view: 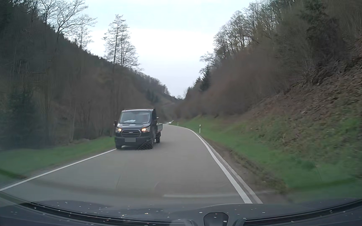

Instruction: Follow the waypoints while adhering to traffic rules and regulations

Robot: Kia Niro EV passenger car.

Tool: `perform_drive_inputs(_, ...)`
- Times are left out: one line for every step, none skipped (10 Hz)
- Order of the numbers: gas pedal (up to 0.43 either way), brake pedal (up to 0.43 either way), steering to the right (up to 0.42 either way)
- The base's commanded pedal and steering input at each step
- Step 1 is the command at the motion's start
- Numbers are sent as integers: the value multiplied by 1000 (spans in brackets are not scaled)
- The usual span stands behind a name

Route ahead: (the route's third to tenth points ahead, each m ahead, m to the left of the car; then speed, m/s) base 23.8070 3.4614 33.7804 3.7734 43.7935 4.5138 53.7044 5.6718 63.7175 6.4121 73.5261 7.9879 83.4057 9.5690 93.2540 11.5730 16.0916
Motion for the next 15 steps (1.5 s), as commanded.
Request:
perform_drive_inputs(157,0,-12)
perform_drive_inputs(189,0,-13)
perform_drive_inputs(209,0,-13)
perform_drive_inputs(209,0,-13)
perform_drive_inputs(209,0,-13)
perform_drive_inputs(209,0,-11)
perform_drive_inputs(228,0,-11)
perform_drive_inputs(240,0,-11)
perform_drive_inputs(260,0,-12)
perform_drive_inputs(299,0,-14)
perform_drive_inputs(319,0,-13)
perform_drive_inputs(331,0,-12)
perform_drive_inputs(331,0,-11)
perform_drive_inputs(331,0,-10)
perform_drive_inputs(331,0,-9)
